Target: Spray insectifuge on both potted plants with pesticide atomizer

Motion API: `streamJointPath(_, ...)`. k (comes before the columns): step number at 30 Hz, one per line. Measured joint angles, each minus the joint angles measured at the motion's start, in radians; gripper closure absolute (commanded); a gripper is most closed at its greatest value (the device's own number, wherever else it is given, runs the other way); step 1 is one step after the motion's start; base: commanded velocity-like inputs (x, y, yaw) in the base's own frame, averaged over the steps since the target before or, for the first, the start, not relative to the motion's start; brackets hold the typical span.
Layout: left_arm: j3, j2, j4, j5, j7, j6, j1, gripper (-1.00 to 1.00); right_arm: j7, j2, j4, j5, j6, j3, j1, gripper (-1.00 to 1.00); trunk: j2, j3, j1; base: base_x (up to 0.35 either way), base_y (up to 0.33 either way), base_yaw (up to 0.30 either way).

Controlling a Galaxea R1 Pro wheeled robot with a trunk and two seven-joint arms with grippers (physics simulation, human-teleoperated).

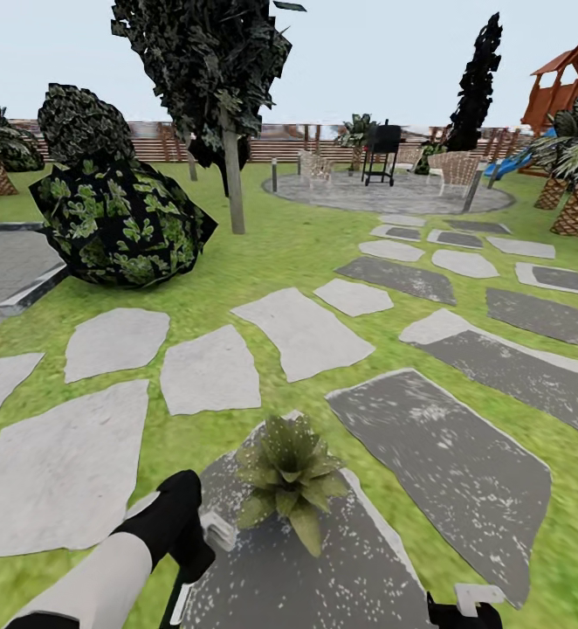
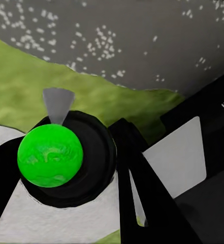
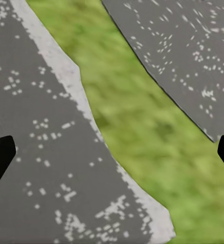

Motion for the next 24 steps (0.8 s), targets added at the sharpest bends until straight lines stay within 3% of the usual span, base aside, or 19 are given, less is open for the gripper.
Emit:
streamJointPath(7,0.005,-0.009,-0.005,0.007,0.071,-0.009,0.003,1.0,0.0,0.0,0.0,0.0,0.0,0.0,0.0,-1.0,0.0,0.0,0.0,0.0,0.0,0.19)
streamJointPath(11,0.007,-0.01,-0.005,0.014,0.075,-0.009,0.002,1.0,0.0,0.0,0.0,0.0,0.0,0.0,0.0,-1.0,0.0,0.0,0.0,0.0,0.0,0.105)
streamJointPath(15,0.007,-0.011,-0.005,0.066,0.075,-0.009,0.002,1.0,0.0,0.0,0.0,0.0,0.0,0.0,0.0,-1.0,0.0,0.0,0.0,0.0,-0.013,0.009)
streamJointPath(17,0.005,-0.011,-0.004,0.081,0.076,-0.01,0.002,1.0,0.0,0.0,0.0,0.0,0.0,0.0,0.0,-1.0,0.0,0.0,0.0,0.0,-0.204,0.001)
streamJointPath(24,0.004,-0.009,-0.005,0.084,0.078,-0.01,0.002,1.0,0.0,0.0,0.0,0.0,-0.001,0.0,0.0,-1.0,0.0,0.0,0.0,-0.101,-0.238,0.039)
